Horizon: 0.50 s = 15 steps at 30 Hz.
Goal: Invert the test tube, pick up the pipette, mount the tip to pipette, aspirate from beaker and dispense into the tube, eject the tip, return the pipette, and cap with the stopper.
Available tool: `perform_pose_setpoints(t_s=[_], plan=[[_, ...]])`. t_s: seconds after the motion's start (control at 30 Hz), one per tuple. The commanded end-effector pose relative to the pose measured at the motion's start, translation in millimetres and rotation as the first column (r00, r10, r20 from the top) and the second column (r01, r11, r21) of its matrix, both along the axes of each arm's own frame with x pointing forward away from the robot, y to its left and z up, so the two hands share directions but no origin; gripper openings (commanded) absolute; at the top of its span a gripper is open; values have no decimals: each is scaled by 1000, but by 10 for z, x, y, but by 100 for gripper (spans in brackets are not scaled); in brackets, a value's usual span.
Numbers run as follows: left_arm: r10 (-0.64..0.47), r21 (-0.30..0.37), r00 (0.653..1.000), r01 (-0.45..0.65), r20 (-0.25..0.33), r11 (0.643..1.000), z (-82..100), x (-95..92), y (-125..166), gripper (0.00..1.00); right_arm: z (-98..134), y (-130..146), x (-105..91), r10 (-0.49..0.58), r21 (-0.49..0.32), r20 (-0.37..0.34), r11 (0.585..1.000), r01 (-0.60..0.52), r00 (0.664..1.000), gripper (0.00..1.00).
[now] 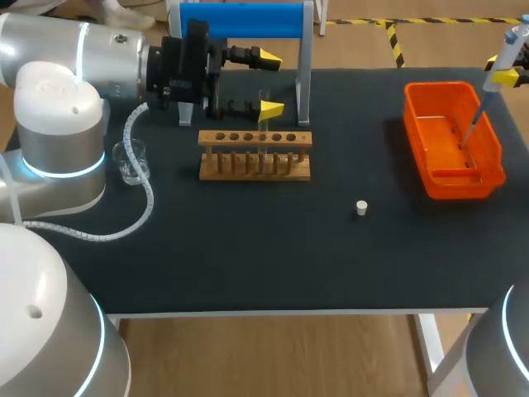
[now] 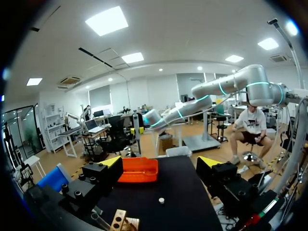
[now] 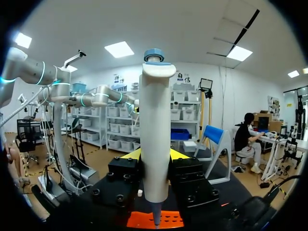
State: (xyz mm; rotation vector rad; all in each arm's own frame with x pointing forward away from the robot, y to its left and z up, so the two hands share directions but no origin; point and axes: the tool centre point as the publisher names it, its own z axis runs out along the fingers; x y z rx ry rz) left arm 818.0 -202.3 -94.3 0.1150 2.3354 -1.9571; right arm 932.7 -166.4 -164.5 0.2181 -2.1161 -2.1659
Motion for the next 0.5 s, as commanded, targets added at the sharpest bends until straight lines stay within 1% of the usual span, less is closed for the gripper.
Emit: perform_pose_setpoints(t_s=[0.03, 0.5], plan=[[1, -5, 1000, -1, 3, 1000, -9, -7, 10, 100, -5, -28, 42, 24, -4, 1, 1000, -24, 1000, 0], [1, -5, 1000, -1, 3, 1000, -9, -7, 10, 100, -7, -26, 35, 18, -6, 4, 1000, -18, 1000, 0]])
